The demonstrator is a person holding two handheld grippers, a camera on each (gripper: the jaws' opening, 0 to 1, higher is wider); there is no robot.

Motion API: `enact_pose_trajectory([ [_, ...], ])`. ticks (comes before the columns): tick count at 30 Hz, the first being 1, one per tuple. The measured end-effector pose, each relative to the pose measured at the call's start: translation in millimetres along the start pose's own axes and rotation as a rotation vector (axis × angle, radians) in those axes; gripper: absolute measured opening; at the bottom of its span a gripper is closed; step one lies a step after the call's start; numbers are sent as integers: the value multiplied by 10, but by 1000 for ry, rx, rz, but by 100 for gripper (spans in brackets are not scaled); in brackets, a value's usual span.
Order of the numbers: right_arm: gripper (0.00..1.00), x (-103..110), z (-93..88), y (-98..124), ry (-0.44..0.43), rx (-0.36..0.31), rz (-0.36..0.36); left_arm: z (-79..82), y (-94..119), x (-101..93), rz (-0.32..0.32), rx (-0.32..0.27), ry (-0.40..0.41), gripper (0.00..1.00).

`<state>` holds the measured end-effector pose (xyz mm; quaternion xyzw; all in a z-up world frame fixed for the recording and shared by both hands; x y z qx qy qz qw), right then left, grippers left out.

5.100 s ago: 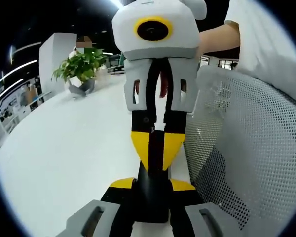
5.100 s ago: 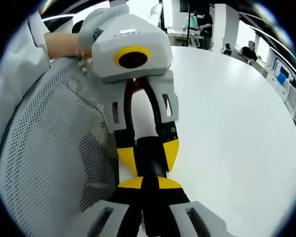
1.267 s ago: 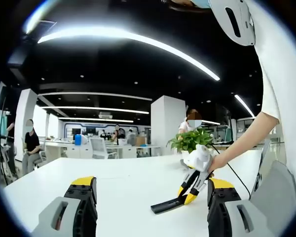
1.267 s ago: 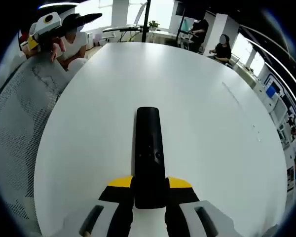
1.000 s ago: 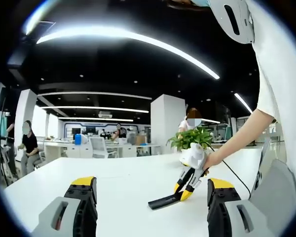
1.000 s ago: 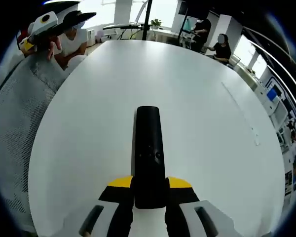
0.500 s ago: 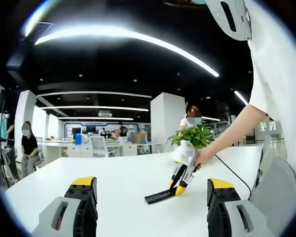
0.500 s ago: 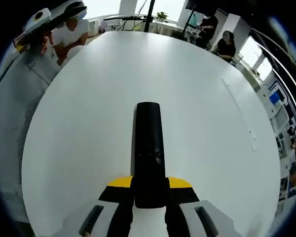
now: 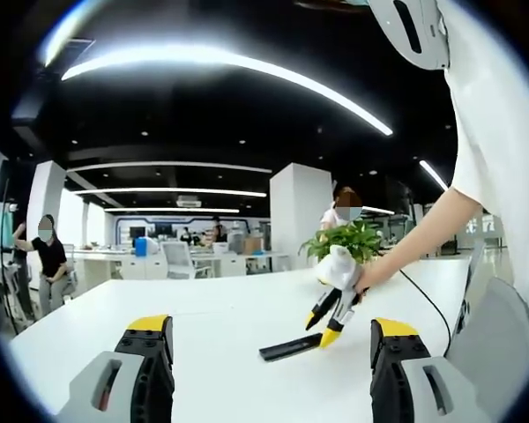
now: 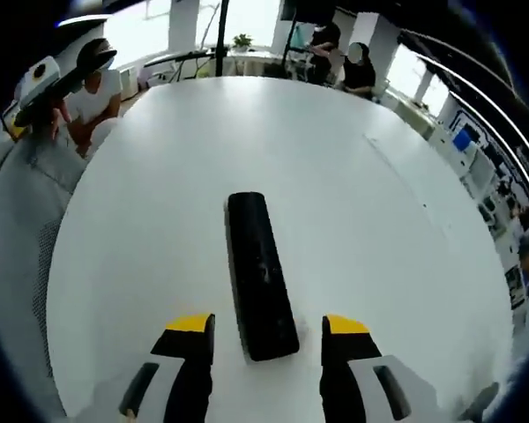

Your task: Press the specified remote control buttons in sequence, fully releasing each button before pressing the next.

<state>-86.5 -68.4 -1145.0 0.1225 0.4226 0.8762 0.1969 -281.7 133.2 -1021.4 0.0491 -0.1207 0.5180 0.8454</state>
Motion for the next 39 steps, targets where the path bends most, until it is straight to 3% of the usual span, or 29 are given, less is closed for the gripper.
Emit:
enact_pose_trajectory([
  [5, 68, 100, 43, 193, -190, -200, -21, -17, 1, 15, 5, 8, 16, 96],
  [8, 78, 157, 87, 376, -342, -353, -34, -16, 2, 13, 3, 9, 13, 97],
  [10, 85, 192, 92, 506, -390, -430, -60, -1, 7, 1, -7, 3, 16, 98],
  [14, 88, 346, 65, 757, -461, -547, -85, -24, 29, 29, 11, 30, -1, 100],
  [18, 98, 502, -19, 1046, -466, -622, -164, -54, 44, 12, -2, 59, 24, 100],
  [22, 99, 666, -123, 1285, -476, -667, -208, -135, 46, -17, -15, 122, 56, 100],
  [24, 99, 752, -196, 1418, -478, -693, -240, -120, 48, -36, -29, 112, 96, 100],
  [32, 99, 1077, -490, 1841, -477, -762, -346, -118, 61, -47, -34, 112, 87, 100],
  [34, 99, 1161, -507, 1941, -485, -822, -353, -117, 62, -46, -30, 114, 88, 100],
  [39, 99, 1301, -520, 2072, -492, -889, -402, -88, 82, 19, 15, 98, 87, 100],
])
Point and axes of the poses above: the point that each gripper's makers call its tool centre point, and the gripper's own axes: y roughly backward along the fingers, x roughly to its left, z roughly out of its top, the point moved 3 cm from there along y, roughly backward along the fingers, and after that the axes turned 13 degrees about -y, right-handed, at the moved point
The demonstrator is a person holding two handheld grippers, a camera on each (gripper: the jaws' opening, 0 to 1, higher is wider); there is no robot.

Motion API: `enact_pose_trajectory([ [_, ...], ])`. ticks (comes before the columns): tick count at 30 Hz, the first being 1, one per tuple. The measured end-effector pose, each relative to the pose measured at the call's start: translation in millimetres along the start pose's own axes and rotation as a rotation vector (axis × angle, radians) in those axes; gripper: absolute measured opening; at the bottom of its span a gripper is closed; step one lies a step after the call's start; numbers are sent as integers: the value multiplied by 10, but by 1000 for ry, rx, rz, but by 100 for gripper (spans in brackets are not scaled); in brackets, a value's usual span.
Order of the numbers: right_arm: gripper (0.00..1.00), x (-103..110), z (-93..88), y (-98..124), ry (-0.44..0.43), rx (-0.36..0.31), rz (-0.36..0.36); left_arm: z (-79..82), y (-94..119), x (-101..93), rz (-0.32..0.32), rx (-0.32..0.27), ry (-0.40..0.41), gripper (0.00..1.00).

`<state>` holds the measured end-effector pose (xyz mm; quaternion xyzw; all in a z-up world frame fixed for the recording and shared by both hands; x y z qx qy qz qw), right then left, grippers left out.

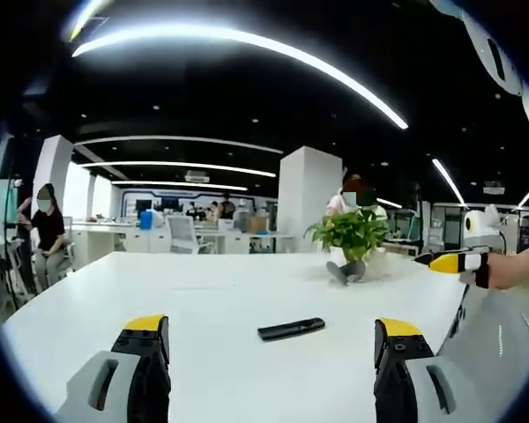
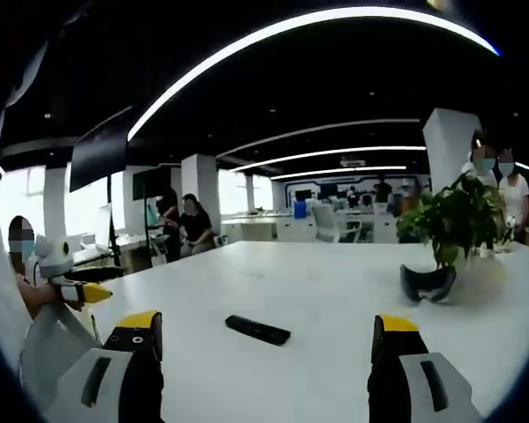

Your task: Press the specified remote control buttons in sequence, fully releasing each button before pressing the next.

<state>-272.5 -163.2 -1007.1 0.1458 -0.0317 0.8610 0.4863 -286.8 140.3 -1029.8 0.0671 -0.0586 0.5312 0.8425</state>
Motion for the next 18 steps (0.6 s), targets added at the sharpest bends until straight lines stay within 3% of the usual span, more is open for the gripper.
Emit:
enact_pose_trajectory([
  [4, 99, 20, -55, 14, 13, -27, -16, 2, 10, 12, 10, 3, -6, 100],
  [9, 99, 29, -124, -26, 43, 2, -23, -7, 18, 30, 22, 13, -23, 100],
  [14, 99, 50, -33, -43, 58, -7, -35, -25, 19, 35, 18, 22, -17, 100],
  [18, 99, 113, 147, -91, 113, -82, -45, -32, 18, 32, 13, 27, -24, 99],
])
Point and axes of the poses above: the point that each gripper's makers call its tool centre point, and the gripper's own axes: y roughly backward along the fingers, x roughly to its left, z roughly out of its top, the point moved 3 cm from there along y, roughly backward along the fingers, and after that the axes turned 13 degrees about -y, right-handed, at the moved point
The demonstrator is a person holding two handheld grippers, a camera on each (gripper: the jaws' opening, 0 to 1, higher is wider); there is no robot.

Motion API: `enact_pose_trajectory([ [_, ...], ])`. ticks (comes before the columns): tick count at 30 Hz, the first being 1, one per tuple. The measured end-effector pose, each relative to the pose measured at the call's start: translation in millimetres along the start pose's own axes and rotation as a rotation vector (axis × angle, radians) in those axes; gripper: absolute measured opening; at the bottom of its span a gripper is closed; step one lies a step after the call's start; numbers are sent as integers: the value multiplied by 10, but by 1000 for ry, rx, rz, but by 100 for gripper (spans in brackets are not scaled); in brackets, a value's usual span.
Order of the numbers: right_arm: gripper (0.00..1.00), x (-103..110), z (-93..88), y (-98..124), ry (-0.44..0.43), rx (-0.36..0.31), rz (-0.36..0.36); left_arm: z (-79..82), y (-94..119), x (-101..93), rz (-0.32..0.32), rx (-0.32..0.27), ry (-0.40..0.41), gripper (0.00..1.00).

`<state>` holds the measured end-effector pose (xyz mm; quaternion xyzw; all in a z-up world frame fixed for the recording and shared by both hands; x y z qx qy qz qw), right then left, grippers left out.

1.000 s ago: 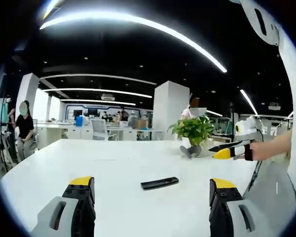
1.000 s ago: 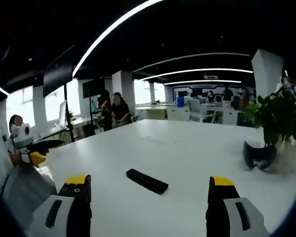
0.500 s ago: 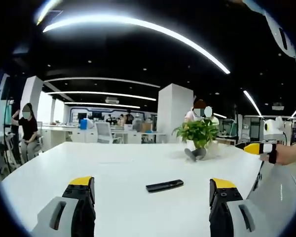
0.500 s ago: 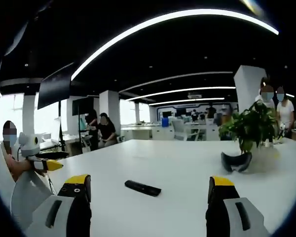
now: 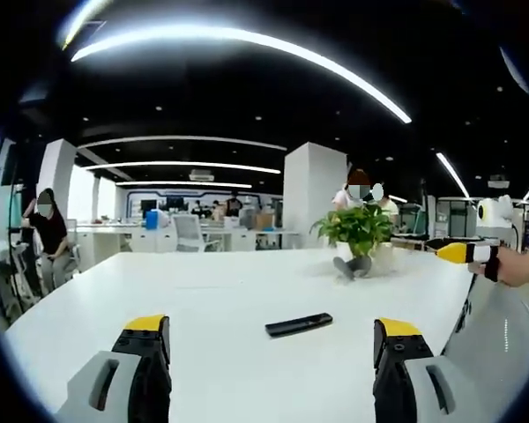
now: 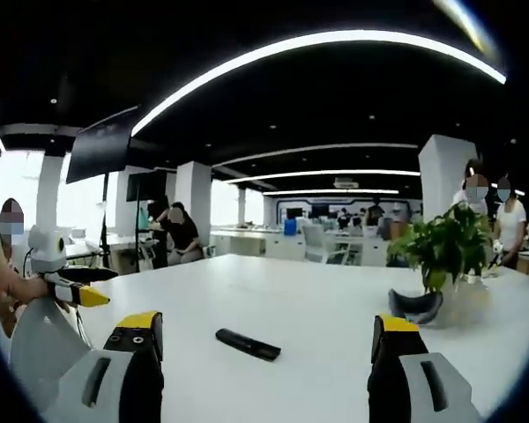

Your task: Press the specified remote control buttons in sequence, fully releasing each button before pressing the next.

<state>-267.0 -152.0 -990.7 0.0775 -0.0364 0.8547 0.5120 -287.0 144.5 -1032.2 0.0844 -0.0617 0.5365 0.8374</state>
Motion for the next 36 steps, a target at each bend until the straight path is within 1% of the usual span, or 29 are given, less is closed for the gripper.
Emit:
enact_pose_trajectory([
  [1, 99, -2, -10, -24, 1, -2, -3, 8, 2, 11, 2, -7, 4, 99],
  [2, 99, -18, -53, -59, -12, 12, -12, 11, 8, 22, 7, -13, 11, 99],
  [3, 99, -43, -112, -63, -26, 40, -28, 7, 10, 29, 9, -13, 15, 99],
  [4, 98, -94, -192, -55, -22, 80, -59, 5, 10, 35, 12, -14, 16, 99],
  [5, 97, -116, -216, -47, -18, 93, -74, 4, 8, 39, 13, -14, 17, 99],
  [6, 96, -173, -258, -17, -15, 113, -109, -10, 3, 36, 11, -8, 18, 99],
  [7, 95, -205, -269, -5, -39, 105, -124, -28, -6, 31, 5, -1, 23, 99],
  [9, 94, -281, -295, 11, -99, 113, -168, -88, -26, 15, -13, 35, 48, 98],
  [11, 95, -305, -295, 24, -89, 119, -185, -97, -30, 19, -11, 36, 43, 98],
  [12, 95, -319, -302, 35, -86, 122, -194, -96, -30, 8, -19, 32, 56, 99],
  [15, 94, -320, -299, 38, -69, 117, -192, -103, -28, -1, -23, 36, 51, 98],
  [17, 93, -318, -313, 35, -35, 122, -194, -104, -10, -8, -15, 32, 38, 99],
  [18, 93, -329, -337, 37, -26, 135, -198, -111, -9, -8, -11, 36, 38, 100],
  [19, 93, -350, -383, 34, -20, 164, -206, -131, -12, -10, -9, 55, 30, 100],
  [20, 93, -367, -412, 32, -18, 182, -211, -133, -21, -12, -13, 60, 27, 100],
  [22, 93, -380, -425, 18, -5, 194, -219, -119, -43, -24, -25, 59, 21, 100],
  [25, 92, -404, -471, 46, 49, 225, -238, -131, -41, -48, -33, 66, 7, 99],
  [27, 91, -422, -514, 37, 72, 257, -240, -93, -38, -38, -20, 47, 6, 98],
  [28, 91, -432, -544, 26, 83, 281, -237, -63, -35, -31, -13, 27, 17, 98],
  [30, 93, -404, -557, 16, 65, 280, -221, -62, -38, -35, -13, 25, 18, 98],
  [33, 95, -432, -521, 19, 92, 262, -240, -80, -49, -68, -29, 40, 6, 97],
  [34, 95, -455, -541, 28, 90, 271, -257, -78, -45, -67, -28, 32, -4, 97],
  [35, 95, -471, -581, 41, 86, 302, -263, -79, -43, -61, -23, 35, 3, 96],
  [36, 95, -481, -600, 31, 90, 309, -259, -70, -38, -56, -19, 27, 10, 97],
])
Point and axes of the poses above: the point that each gripper's makers call its tool centre point, and the gripper's own axes: y roughly backward along the fingers, x roughly to its left, z roughly out of its top, the point moved 3 cm from there along y, roughly backward along the fingers, and after that the axes turned 13 degrees about -y, right-handed, at the moved point
